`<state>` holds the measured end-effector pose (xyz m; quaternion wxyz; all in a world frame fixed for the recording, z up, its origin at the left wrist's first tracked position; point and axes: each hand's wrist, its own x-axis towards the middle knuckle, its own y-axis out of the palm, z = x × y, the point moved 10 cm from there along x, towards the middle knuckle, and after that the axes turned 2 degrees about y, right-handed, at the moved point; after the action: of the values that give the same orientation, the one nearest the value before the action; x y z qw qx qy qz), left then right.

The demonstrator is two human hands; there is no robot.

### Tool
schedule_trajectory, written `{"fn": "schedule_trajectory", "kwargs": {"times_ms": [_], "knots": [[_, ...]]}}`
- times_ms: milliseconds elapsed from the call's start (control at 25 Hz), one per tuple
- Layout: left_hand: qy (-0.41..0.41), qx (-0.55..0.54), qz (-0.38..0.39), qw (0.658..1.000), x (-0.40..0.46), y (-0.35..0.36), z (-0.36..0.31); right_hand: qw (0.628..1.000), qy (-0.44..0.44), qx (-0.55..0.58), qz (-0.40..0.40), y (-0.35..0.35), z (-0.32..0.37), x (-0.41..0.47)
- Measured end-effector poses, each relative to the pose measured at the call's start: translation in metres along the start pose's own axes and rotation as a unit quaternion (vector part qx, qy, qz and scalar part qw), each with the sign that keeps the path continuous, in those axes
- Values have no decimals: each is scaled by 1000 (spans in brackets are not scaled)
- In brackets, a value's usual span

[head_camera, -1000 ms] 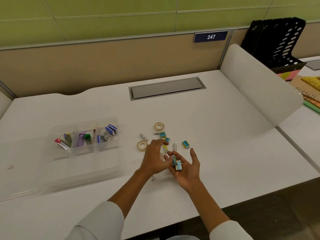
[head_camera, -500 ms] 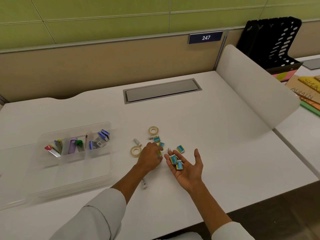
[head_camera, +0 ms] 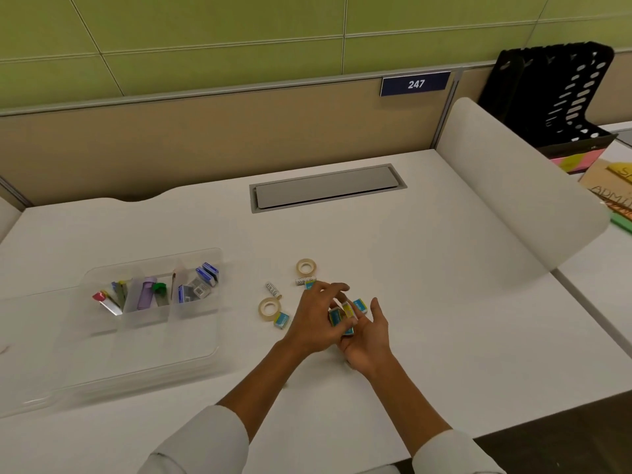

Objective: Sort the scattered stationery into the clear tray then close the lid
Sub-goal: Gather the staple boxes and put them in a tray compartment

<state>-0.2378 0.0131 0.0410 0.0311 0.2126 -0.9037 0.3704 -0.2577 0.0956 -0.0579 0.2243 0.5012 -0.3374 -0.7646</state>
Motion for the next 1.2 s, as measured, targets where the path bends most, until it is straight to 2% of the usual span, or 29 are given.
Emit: {"fn": "schedule_trajectory", "kwargs": {"times_ms": [80,160,280,440,560,640,720,840,1000,1080,1200], "knots": [[7,10,10,1000,3,5,1,1000,-9,-21,-19,-6,6,4],[12,-8,-15,1000,10,3,3,1000,-15,-16,-21,-11,13,5],[-31,-28,-33,999,29,5,16,999,-23,22,-11,-23,28,5],[-36,53,90,994,45,46,22,997,-39,67,1,-38,47,0],[-2,167,167,972,50,74,16,995,-57,77,0,-49,60,-2],[6,233,181,955,54,85,14,994,-64,86,3,-53,68,-3],[0,250,170,953,58,89,15,993,-68,91,8,-55,74,-4],[-4,210,122,970,58,80,12,992,-69,103,13,-56,77,-5],[28,101,-18,994,55,37,-3,990,-67,125,17,-52,74,-6],[61,55,-18,996,47,30,-18,989,-59,132,15,-48,68,-5],[105,32,42,993,31,42,-47,991,-44,123,18,-34,55,-4]]}}
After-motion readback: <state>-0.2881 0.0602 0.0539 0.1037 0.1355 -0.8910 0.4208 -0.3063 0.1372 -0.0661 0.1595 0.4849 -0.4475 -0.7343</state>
